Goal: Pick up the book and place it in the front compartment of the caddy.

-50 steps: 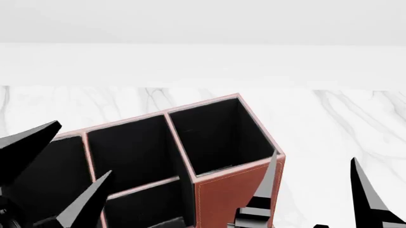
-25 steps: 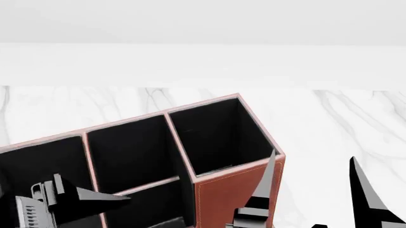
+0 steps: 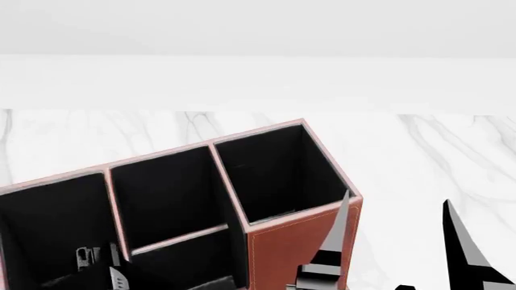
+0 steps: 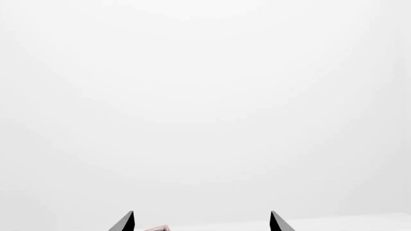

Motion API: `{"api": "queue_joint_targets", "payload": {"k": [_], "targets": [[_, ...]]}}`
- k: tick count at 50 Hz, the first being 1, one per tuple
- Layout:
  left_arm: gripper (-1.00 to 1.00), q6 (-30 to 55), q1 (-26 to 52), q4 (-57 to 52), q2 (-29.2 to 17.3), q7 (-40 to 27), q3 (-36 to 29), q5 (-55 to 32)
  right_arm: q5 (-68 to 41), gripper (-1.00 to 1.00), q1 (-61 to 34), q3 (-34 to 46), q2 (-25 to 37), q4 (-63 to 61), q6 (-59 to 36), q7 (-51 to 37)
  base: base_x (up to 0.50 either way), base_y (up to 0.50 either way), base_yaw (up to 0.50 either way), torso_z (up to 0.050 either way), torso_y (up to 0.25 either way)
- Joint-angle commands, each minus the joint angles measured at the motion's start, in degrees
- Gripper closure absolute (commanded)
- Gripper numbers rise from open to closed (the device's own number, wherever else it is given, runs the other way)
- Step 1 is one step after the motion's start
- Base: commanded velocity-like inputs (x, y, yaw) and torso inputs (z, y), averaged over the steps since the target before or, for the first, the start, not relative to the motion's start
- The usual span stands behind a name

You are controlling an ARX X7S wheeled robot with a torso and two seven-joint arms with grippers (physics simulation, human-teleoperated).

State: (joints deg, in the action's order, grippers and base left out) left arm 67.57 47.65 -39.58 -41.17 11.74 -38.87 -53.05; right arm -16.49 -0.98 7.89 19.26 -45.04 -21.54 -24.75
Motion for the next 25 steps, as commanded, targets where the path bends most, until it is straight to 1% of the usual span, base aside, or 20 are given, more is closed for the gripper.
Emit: {"api": "queue_joint_targets", "payload": {"k": [1, 4, 7, 8, 10, 15, 18, 25], "targets": [[-1.00, 2.17, 2.21, 1.85, 1.98, 1.04, -6.89, 3.90, -0.17, -1.00, -0.08, 0.26, 0.21, 0.15, 0.09, -0.26, 0.00, 0.00, 0.00, 0.000, 0.000], [-1.00, 2.35, 2.04, 2.08, 2.53, 0.82, -7.78, 4.27, -0.23, -1.00, -0.04, 0.22, 0.32, 0.03, 0.09, -0.37, 0.00, 0.00, 0.00, 0.000, 0.000], [-1.00, 1.71, 1.54, 2.50, 2.60, 0.97, -10.23, 6.23, -0.62, -1.00, -0.03, -0.20, 0.51, -0.45, -0.19, -0.57, 0.00, 0.00, 0.00, 0.000, 0.000], [-1.00, 2.35, 1.36, 2.66, 2.91, 0.64, -9.68, 5.37, -0.70, -1.00, -0.04, -0.28, 0.55, -0.50, -0.21, -0.62, 0.00, 0.00, 0.00, 0.000, 0.000], [-1.00, 2.60, 1.12, 2.42, 2.98, 0.41, -10.63, 5.79, -0.63, -1.00, -0.09, -0.14, 0.55, -0.44, -0.20, -0.68, 0.00, 0.00, 0.00, 0.000, 0.000], [-1.00, 2.88, 0.29, 2.78, 4.10, -0.44, -9.99, 4.69, -0.53, -1.00, -0.05, 0.19, 0.63, -0.21, 0.03, -0.68, 0.00, 0.00, 0.00, 0.000, 0.000], [-1.00, 4.05, -0.76, 2.85, 5.47, -1.89, -7.64, 1.73, -0.73, -1.00, -0.12, 0.13, 0.72, -0.39, -0.17, -0.81, 0.00, 0.00, 0.00, 0.000, 0.000], [-1.00, 5.73, -1.43, 3.02, 7.75, -3.81, -7.18, -0.19, -0.83, -1.00, -0.11, 0.20, 0.85, -0.26, 0.03, -0.90, 0.00, 0.00, 0.00, 0.000, 0.000]]}}
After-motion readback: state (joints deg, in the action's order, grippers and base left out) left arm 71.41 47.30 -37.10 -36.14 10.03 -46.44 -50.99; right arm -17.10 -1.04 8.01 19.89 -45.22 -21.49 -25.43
